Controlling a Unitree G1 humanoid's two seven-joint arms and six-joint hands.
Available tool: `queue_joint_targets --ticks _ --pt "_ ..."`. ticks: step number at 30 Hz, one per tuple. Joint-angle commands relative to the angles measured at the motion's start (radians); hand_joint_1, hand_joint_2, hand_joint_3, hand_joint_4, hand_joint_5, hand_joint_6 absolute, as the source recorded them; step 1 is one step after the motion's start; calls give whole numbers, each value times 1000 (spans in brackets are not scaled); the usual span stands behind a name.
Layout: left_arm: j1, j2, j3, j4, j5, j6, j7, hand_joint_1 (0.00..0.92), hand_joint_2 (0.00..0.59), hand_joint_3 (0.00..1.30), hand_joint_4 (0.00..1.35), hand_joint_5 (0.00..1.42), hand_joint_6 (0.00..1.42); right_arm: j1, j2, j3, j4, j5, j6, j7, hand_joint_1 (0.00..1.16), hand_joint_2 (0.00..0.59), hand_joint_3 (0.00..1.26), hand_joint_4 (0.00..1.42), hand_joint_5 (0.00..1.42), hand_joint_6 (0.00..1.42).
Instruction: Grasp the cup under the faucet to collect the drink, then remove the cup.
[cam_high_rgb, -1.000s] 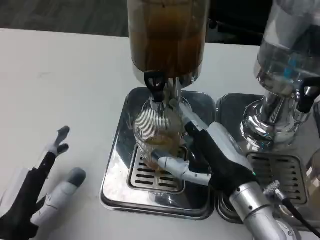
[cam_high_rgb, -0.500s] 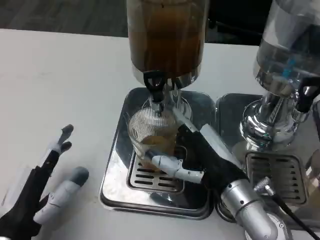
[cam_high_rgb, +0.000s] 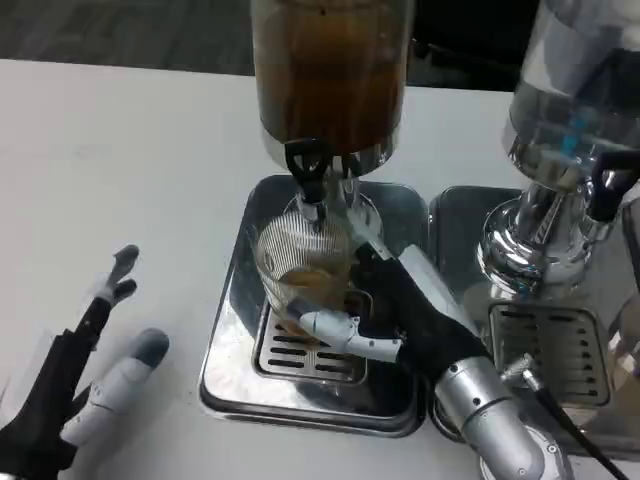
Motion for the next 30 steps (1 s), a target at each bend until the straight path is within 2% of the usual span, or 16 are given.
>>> queue_joint_targets --ticks 1,8,12,20,30 --pt "12 7 -4 -10 -12 -5 -2 0 107 18 0 81 0 0 8 12 9 -5 -7 -2 640 222 0 0 0 0" --pt "21 7 -4 -18 -20 -1 -5 0 110 23 0 81 0 12 20 26 -22 -22 -7 -30 664 214 0 0 0 0" --pt "24 7 -2 -22 -23 3 -4 0 111 24 0 81 0 30 35 23 -15 -23 -17 -63 695 209 0 0 2 66" --pt "34 6 2 -24 -36 5 -3 0 112 32 0 81 0 19 50 28 -1 -16 -15 -63 712 200 0 0 14 104" --pt "38 5 2 -24 -43 9 -3 0 112 34 0 81 0 18 59 36 -12 -13 -19 -55 717 200 0 98 85 145"
